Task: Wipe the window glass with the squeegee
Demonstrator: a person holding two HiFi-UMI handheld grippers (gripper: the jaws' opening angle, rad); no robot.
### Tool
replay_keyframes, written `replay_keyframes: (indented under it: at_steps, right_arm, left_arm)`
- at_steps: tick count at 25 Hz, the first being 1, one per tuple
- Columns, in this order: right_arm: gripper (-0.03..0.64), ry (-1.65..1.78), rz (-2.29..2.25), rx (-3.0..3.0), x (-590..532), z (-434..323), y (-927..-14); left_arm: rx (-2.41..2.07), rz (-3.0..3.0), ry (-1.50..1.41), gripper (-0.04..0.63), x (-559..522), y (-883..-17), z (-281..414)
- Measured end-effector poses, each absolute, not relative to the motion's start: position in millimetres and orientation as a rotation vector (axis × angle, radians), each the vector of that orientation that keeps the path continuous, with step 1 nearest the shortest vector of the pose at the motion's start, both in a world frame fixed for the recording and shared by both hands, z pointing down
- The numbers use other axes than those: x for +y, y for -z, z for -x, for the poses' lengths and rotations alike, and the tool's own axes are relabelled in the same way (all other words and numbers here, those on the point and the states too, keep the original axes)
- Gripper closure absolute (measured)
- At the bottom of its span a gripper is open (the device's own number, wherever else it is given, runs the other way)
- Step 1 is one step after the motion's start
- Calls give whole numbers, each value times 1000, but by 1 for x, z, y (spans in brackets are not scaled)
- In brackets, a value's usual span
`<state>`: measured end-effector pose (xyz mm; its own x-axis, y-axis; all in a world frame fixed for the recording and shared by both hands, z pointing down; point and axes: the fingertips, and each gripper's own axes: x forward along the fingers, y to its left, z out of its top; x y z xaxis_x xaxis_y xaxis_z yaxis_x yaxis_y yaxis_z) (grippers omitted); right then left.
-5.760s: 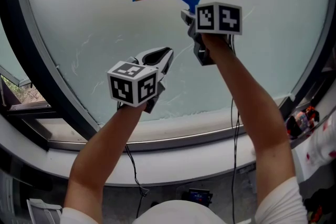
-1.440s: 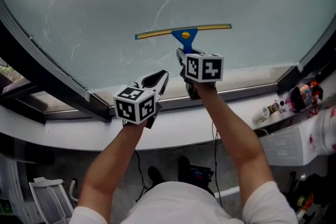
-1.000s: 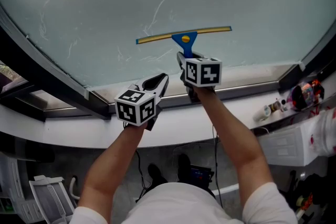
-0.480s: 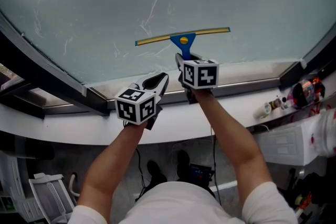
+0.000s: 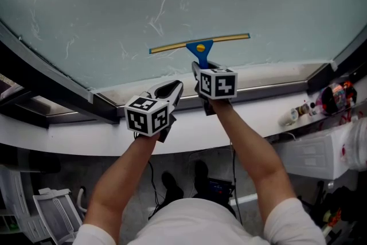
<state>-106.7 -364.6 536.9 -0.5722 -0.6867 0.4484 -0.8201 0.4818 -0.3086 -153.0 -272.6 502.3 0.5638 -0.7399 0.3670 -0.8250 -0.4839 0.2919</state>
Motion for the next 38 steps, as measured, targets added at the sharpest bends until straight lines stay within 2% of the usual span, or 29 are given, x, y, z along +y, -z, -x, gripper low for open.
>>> replay_keyframes:
  at_steps: [38]
  right_arm:
    - [512,-777,-1248,-2400,-360,101,-627]
  left_arm:
    - [-1226,-2262,-332,548,-275,-571,149]
